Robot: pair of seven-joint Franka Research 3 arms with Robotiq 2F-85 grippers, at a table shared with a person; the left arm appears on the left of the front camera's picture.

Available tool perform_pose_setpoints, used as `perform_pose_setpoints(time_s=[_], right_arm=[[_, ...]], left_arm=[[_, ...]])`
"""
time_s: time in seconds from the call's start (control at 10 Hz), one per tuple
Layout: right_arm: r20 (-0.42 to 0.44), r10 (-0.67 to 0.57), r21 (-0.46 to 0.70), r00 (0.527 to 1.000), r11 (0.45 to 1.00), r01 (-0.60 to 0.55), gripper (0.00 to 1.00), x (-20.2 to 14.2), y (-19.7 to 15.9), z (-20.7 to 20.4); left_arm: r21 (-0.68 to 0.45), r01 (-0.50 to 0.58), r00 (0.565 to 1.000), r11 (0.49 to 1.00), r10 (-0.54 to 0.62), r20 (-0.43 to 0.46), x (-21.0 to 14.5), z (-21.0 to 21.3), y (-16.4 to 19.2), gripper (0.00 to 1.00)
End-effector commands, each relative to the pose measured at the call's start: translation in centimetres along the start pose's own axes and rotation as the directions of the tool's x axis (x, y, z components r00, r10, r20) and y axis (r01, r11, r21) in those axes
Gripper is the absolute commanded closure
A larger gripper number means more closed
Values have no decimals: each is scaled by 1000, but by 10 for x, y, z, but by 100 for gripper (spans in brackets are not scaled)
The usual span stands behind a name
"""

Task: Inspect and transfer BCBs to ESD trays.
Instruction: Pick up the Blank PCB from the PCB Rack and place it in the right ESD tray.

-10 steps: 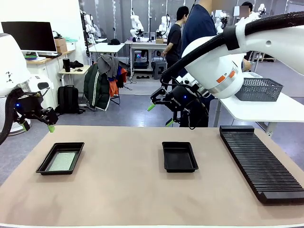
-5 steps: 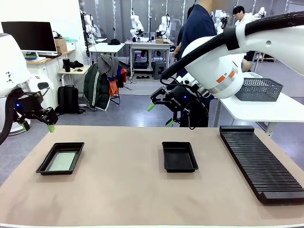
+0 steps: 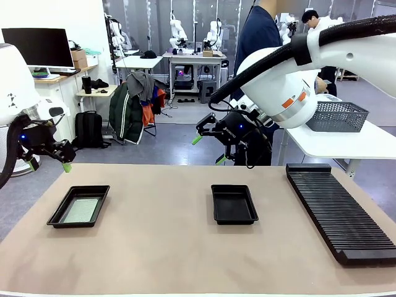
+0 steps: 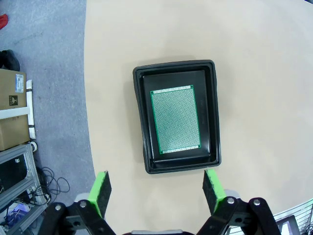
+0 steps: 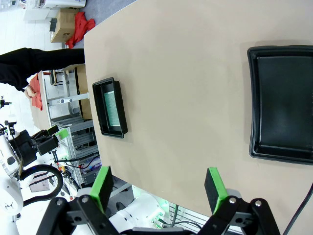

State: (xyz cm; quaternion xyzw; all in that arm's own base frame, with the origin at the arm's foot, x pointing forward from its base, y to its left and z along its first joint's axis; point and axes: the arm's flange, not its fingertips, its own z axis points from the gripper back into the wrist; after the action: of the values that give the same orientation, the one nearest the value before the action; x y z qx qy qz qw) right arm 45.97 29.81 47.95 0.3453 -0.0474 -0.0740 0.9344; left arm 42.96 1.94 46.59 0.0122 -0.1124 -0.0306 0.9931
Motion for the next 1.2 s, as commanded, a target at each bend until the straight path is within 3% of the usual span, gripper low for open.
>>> perform_pose_setpoints(time_s=[0.0, 1.1], right_arm=[[4, -16, -19, 1000, 1000, 16, 0, 2, 3, -1], [4, -16, -19, 1000, 1000, 16, 0, 2, 3, -1]], left_arm=[[1, -1, 1000, 1000, 1, 5, -1, -1, 0, 0], [1, -1, 1000, 1000, 1, 5, -1, -1, 0, 0]])
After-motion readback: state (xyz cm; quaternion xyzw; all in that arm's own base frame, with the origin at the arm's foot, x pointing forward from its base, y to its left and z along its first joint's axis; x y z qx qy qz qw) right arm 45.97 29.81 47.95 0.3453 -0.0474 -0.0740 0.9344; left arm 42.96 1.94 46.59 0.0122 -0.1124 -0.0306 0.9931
